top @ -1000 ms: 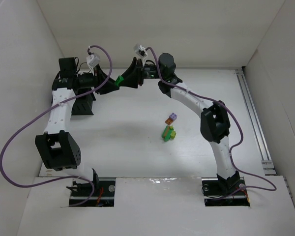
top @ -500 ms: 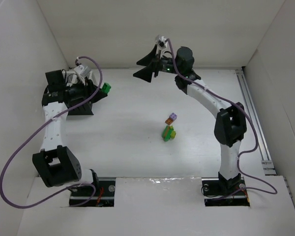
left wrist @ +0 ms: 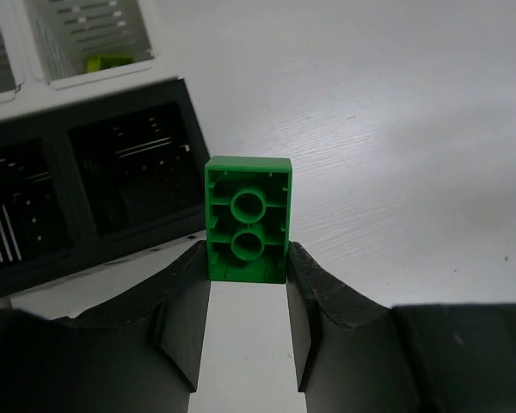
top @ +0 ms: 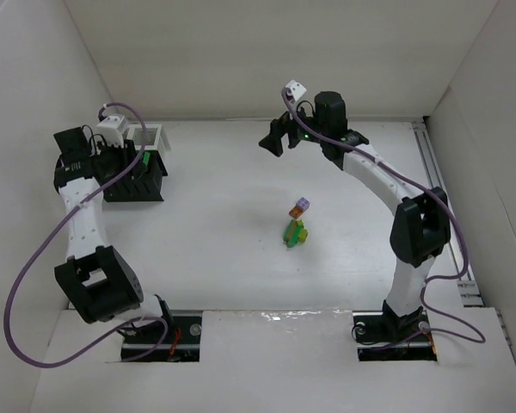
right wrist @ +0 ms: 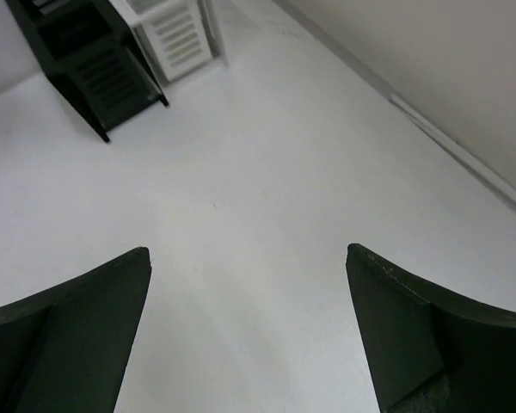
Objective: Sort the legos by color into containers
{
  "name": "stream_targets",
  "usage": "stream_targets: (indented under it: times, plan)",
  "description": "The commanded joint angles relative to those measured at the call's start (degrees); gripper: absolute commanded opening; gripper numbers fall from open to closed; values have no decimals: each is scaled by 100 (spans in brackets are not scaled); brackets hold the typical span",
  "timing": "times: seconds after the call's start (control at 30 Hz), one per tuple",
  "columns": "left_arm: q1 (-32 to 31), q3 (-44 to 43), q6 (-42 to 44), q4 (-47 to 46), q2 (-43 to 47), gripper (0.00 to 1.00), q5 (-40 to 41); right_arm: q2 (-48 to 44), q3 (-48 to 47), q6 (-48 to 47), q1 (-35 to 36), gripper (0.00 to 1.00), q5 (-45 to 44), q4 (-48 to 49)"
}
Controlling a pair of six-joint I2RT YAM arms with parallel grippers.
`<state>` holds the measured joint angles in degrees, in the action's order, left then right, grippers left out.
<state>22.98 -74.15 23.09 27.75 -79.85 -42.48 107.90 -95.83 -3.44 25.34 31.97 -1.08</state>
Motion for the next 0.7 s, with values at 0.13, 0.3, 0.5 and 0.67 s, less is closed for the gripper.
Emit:
stream_targets:
  times: [0.13, 0.3, 0.5, 0.67]
  plan:
    - [22, -802, -559, -24, -846, 0, 1171, -296, 188, -683, -161, 100, -577, -533]
    - [22, -1215, -613, 107, -1365, 0, 1277, -296, 188, -789, -161, 100, -771, -533]
    - [22, -1743, -613, 354, -1929, 11, 1163, -243, 240, -842, -214, 100, -824, -586]
    - [-144, -1962, -569, 460, -2157, 23, 1163, -243, 240, -842, -214, 100, -884, -586]
